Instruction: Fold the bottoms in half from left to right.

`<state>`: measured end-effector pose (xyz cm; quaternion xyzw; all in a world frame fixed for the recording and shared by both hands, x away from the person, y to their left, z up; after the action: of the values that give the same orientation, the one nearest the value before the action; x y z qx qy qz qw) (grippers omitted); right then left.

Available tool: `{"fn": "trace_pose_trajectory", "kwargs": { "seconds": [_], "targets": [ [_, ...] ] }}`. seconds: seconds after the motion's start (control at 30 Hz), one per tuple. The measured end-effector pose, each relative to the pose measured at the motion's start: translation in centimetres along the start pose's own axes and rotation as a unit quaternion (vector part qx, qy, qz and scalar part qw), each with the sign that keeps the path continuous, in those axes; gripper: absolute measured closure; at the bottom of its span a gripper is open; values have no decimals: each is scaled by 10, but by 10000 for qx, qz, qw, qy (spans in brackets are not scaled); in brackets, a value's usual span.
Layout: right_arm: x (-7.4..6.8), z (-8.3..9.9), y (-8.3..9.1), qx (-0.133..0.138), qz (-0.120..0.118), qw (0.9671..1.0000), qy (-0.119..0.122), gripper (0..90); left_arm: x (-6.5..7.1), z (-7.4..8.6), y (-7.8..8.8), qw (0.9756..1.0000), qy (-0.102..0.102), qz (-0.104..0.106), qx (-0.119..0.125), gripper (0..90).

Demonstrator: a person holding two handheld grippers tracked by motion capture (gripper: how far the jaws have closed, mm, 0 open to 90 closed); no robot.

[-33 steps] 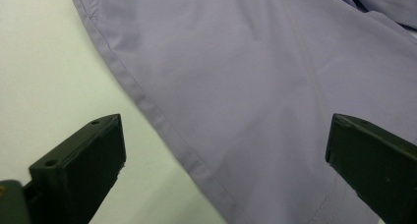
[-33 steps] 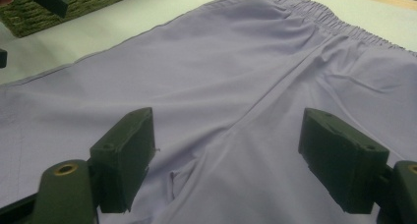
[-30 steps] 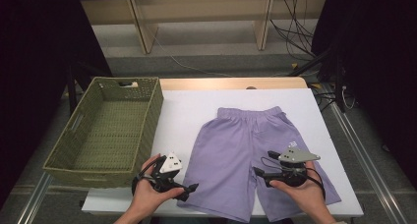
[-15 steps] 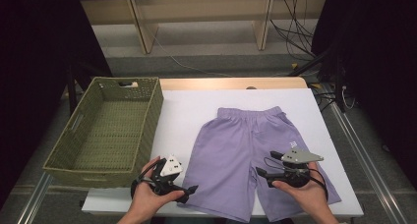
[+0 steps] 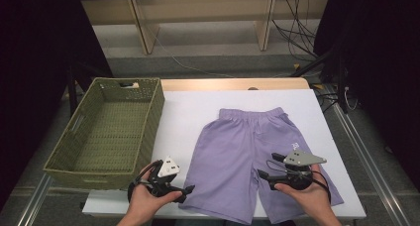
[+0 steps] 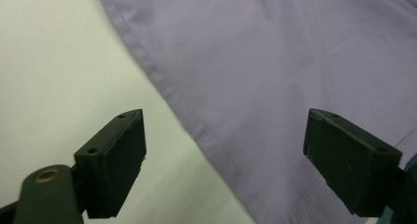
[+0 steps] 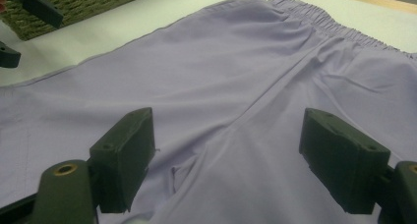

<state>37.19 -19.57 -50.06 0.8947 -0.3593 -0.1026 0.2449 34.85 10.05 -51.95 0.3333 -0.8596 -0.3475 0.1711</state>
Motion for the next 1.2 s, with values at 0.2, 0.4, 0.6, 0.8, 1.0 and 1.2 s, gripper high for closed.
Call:
{"fn": "trace_pose_trajectory", "kwargs": {
  "seconds": [0.2, 0.4, 0.6, 0.8, 1.0, 1.2],
  "targets": [
    [0, 2, 0, -33, 2, 10000, 16, 220, 6, 4, -2, 9998, -29, 123, -167, 177],
    [0, -1, 1, -11, 72, 10000, 24, 219, 11, 11, -4, 9990, -108, 224, -378, 198],
    [-2, 1, -1, -52, 29, 10000, 42, 218, 19, 23, -6, 9965, -116, 344, -751, 192],
    [1, 1, 0, -24, 28, 10000, 34, 218, 14, 30, -10, 9947, 84, 155, -1012, 235],
    [0, 1, -1, -67, -3, 10000, 31, 218, 14, 31, -11, 9943, 78, 2, -1061, 251],
    [0, 2, -2, -79, -19, 10000, 15, 218, 21, 28, -13, 9937, 143, -135, -1106, 341]
  ]
}}
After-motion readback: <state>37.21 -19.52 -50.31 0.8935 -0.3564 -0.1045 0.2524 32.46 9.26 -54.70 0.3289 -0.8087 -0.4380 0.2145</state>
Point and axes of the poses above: each handheld gripper's, and its own axes: y roughly backward along the jaws, z roughly out of its underside, x roughly to its right, the point moved 8 cm from there along -y, roughly forward along the jaws, and after that the axes turned 3 degrees about y, right-handed, at the moved point
